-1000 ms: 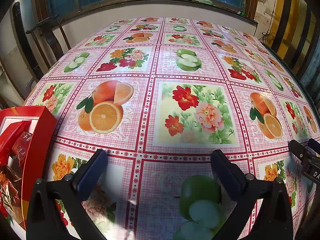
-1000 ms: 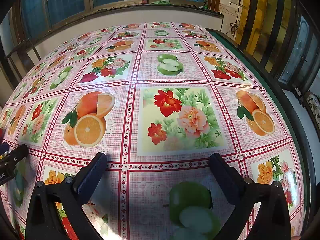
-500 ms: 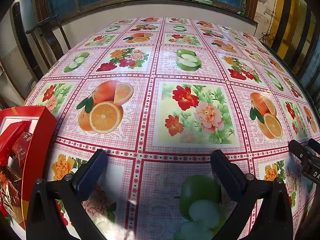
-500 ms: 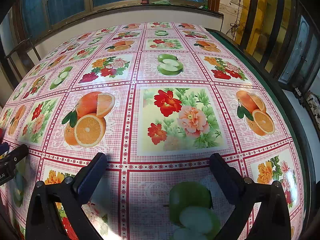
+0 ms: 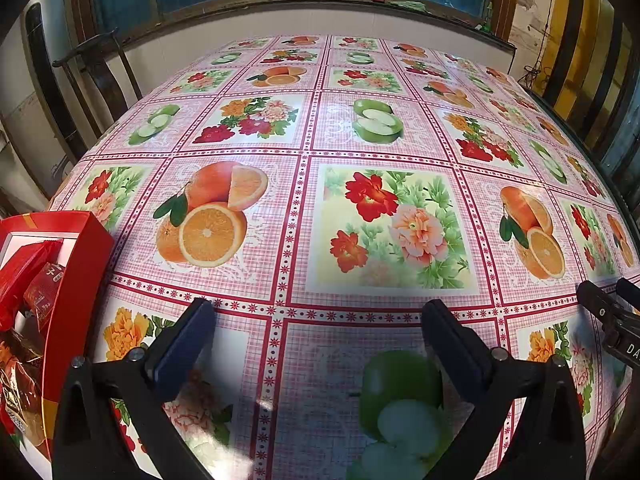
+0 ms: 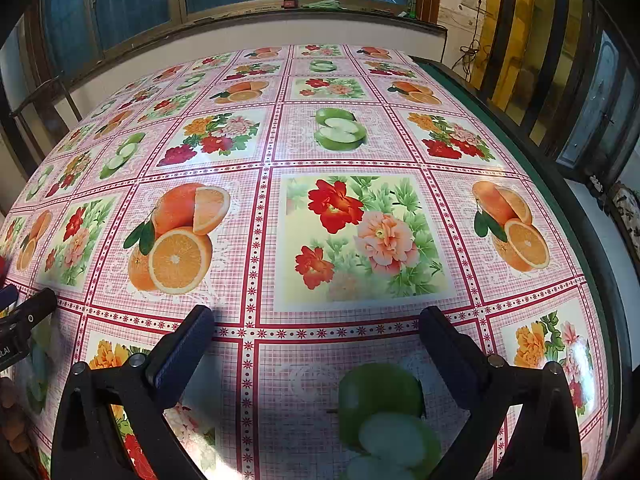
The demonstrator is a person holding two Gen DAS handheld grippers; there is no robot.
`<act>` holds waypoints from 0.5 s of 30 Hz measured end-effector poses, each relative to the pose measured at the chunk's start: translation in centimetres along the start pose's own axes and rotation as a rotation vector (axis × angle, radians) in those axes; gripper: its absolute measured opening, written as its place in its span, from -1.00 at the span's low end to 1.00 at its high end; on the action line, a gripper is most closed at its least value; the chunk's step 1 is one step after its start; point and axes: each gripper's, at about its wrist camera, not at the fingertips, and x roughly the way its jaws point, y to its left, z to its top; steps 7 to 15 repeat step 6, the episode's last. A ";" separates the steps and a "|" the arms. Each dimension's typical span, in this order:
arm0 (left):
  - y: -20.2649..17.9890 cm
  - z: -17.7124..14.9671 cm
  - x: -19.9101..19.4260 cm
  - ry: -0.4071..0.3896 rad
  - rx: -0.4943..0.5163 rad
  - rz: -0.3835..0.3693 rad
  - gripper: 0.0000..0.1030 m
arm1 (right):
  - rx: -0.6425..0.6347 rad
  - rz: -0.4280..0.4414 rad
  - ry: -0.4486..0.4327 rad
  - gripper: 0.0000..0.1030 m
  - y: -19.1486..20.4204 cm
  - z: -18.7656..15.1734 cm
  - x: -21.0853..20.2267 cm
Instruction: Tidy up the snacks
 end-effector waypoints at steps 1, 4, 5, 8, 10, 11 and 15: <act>0.0 0.0 0.0 0.000 0.000 0.000 1.00 | 0.000 0.000 0.000 0.99 0.0 0.0 0.0; 0.0 0.0 0.0 0.001 0.000 0.000 1.00 | 0.000 0.000 0.000 0.99 0.0 0.0 0.0; 0.0 0.0 0.0 0.001 0.000 0.000 1.00 | 0.000 0.000 0.000 0.99 0.0 0.0 0.0; 0.0 0.0 0.0 0.001 0.000 0.000 1.00 | 0.000 0.000 0.000 0.99 0.0 0.0 0.0; 0.0 0.0 0.0 0.001 0.000 0.000 1.00 | 0.000 0.000 0.000 0.99 0.0 0.0 0.0; 0.0 0.0 0.0 0.001 0.000 0.000 1.00 | 0.000 0.000 0.000 0.99 0.0 0.0 0.0; 0.0 0.0 0.0 0.001 0.000 0.000 1.00 | 0.000 0.000 0.000 0.99 0.0 0.0 0.0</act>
